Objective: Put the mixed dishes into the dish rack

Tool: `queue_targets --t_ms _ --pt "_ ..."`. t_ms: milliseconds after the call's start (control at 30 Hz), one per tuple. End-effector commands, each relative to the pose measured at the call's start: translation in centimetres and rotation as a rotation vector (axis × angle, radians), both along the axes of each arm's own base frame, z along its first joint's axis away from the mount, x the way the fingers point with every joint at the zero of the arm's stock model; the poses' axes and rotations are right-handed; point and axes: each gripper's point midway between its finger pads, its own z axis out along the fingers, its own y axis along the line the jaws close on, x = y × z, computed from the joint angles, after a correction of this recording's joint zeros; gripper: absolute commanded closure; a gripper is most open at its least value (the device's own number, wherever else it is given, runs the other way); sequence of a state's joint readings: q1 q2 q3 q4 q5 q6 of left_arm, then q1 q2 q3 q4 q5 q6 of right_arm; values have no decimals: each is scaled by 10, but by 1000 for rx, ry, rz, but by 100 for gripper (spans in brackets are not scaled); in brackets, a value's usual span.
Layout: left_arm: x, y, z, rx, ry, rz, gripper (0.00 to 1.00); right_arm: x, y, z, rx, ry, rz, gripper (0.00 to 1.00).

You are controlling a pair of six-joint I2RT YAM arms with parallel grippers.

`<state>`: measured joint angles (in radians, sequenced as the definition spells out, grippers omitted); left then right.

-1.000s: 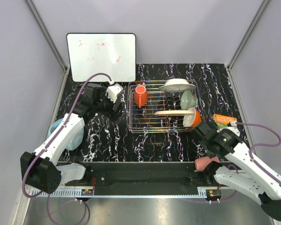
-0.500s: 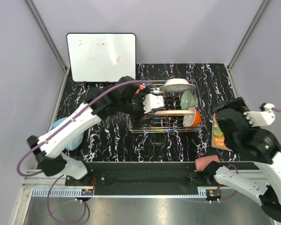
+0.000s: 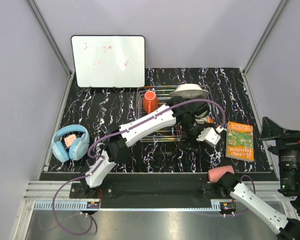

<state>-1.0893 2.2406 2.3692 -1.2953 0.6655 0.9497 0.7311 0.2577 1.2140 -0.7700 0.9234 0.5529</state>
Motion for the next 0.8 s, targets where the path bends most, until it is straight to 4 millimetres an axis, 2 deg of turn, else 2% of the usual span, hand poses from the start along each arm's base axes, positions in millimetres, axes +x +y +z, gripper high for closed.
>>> queue_targets --t_ms 0,33,100,133,167,200,233,267,300,333,367,400,433,467,500,533,767 --pt "-49 18 6 -12 32 -220 1 10 27 -2 -121 8 106 0" --pt "-46 5 6 -65 13 -215 1 12 29 -4 -127 15 110 0" --pt "-50 -5 1 -75 60 -174 1 14 32 -5 -139 23 111 0" --pt "-46 -18 2 -110 62 -149 1 15 31 -6 -144 28 105 0" --pt "-47 -22 1 -84 115 -78 1 16 29 -6 -148 32 93 0" --pt "-46 -28 -10 -56 140 -28 1 17 29 -6 -150 36 87 0" --pt "-40 -44 -9 -90 134 25 1 17 29 -6 -153 39 82 0" --pt "-43 -48 -12 -49 184 112 1 18 29 -7 -156 43 79 0" --pt "-41 -51 -23 -22 198 160 1 19 29 -8 -156 46 77 0" --pt "-38 -63 -22 -55 213 194 1 20 31 -10 -151 48 81 0" --pt "-41 -67 -22 -32 281 266 1 21 32 -12 -148 52 82 0" --pt "-43 -66 -32 -11 311 303 1 20 32 -12 -139 50 86 1" --pt "-38 -78 -27 -68 321 323 1 21 33 -14 -137 53 88 0" --pt "-40 -80 -26 -64 369 373 1 20 33 -14 -129 47 90 0" --pt "-43 -78 -38 -48 388 393 1 18 32 -14 -122 43 90 0" --pt "-41 -86 -33 -84 403 415 1 17 31 -14 -117 39 90 0" --pt "-54 -99 -56 -32 445 535 1 8 21 -7 -101 13 84 0"
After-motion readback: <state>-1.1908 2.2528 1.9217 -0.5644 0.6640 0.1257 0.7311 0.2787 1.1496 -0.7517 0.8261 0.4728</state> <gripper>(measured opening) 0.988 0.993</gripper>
